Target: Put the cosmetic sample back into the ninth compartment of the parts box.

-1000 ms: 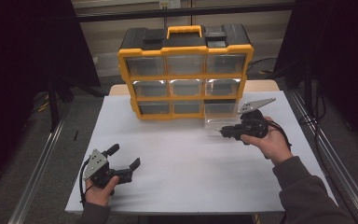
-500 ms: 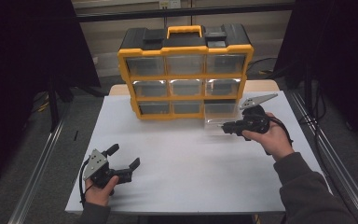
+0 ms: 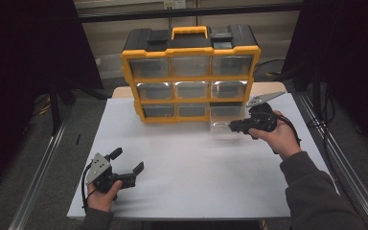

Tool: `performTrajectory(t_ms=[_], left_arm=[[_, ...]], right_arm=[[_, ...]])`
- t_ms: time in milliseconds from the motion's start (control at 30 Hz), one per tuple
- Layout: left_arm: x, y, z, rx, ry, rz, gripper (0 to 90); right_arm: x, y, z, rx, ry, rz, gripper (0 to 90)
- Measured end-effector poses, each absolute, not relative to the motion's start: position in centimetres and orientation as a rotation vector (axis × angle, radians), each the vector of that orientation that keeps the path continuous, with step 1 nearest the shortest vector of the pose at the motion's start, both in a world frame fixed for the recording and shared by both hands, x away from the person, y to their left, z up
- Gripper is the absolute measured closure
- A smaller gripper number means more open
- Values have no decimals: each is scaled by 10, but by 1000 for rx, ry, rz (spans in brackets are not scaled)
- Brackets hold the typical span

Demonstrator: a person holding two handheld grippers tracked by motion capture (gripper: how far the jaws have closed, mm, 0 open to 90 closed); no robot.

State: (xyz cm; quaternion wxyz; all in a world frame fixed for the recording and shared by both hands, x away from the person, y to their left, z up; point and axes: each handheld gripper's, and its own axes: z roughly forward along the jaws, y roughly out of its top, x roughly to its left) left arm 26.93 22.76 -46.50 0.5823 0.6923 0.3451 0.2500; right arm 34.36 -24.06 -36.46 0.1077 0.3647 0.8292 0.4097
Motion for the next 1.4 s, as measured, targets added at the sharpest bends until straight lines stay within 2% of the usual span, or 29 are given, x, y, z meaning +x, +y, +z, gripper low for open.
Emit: performTrajectory(t_ms=[1400], left_arm=[[269,226,-464,1599,810,575,27]], right_arm=[[372,-235,-353,1072,2395,1146,815]])
